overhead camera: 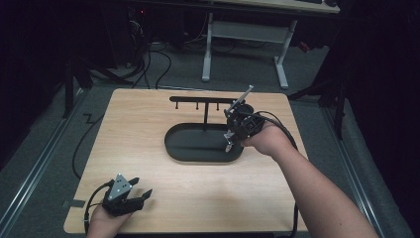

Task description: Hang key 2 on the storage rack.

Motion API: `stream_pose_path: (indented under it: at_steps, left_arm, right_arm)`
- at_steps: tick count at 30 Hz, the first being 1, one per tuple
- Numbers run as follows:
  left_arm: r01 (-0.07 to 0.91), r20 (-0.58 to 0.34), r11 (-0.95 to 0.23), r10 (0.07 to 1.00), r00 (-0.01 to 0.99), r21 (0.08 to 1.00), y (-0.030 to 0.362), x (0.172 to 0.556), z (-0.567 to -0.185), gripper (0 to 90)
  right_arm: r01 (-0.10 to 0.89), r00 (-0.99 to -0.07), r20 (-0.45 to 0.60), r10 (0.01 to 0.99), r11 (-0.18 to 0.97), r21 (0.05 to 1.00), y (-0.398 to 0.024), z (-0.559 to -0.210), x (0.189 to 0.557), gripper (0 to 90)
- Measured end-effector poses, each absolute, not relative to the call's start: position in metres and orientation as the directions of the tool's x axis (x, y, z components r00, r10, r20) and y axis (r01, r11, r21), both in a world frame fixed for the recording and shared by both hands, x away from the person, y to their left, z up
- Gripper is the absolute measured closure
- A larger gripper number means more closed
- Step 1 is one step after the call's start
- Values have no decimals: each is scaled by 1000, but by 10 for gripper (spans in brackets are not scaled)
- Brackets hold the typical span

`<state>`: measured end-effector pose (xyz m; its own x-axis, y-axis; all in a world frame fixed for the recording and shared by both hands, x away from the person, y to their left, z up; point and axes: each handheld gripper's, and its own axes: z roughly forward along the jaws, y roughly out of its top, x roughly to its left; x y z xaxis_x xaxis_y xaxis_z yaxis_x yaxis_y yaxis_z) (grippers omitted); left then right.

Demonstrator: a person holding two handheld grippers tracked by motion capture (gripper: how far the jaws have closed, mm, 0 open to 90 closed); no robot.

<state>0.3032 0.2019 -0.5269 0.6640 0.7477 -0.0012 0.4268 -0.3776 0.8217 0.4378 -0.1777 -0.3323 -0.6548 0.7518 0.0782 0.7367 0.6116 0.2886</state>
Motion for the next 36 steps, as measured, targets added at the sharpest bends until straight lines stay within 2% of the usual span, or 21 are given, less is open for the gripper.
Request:
stream_pose_path:
  at_steps: [19, 36]
  left_arm:
    - [428, 0, -381, 748, 664, 819, 202, 303, -529, 354]
    - [429, -2, -380, 747, 665, 819, 204, 302, -529, 356]
  right_arm:
    - [741, -644, 61, 762, 603, 296, -157, -306, 478, 891]
    - [742, -639, 52, 767, 597, 305, -142, -308, 514, 891]
